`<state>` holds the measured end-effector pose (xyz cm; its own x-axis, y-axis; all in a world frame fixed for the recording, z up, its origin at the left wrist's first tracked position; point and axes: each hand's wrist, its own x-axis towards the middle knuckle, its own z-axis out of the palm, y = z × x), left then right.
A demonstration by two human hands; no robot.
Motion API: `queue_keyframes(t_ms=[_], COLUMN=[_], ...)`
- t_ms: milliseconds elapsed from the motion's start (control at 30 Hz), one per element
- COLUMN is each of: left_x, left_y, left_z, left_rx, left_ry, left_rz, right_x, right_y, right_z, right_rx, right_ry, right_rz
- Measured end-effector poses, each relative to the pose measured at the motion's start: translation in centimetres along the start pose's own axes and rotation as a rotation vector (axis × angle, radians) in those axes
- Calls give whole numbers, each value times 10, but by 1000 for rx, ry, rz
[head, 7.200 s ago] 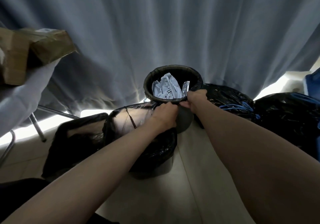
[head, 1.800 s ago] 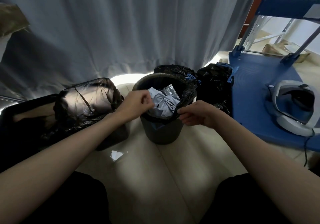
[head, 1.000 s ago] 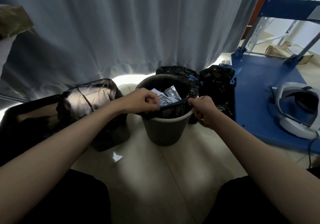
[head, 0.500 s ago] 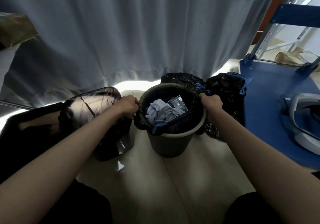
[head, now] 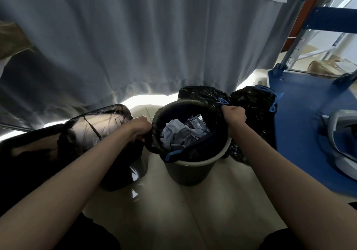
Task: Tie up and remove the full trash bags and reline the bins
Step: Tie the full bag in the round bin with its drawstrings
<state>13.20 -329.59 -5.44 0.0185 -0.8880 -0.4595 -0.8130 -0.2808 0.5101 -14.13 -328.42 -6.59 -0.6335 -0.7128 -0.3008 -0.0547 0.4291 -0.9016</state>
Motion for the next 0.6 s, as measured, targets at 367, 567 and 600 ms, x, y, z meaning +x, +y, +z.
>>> queue_keyframes(t_ms=[367, 567, 600], left_x=[16, 24, 24], left_y=[4, -3, -3], left_z=[-10, 0, 1], left_rx=[7, -47, -87], left_ry=[375, 246, 270], left_rz=[99, 40, 47], right_x=[-7, -11, -12], right_y=[2, -2, -2], right_z=[3, 3, 3], right_rx=[9, -35, -22], right_ry=[-107, -164, -165], right_rz=[-191, -173, -189])
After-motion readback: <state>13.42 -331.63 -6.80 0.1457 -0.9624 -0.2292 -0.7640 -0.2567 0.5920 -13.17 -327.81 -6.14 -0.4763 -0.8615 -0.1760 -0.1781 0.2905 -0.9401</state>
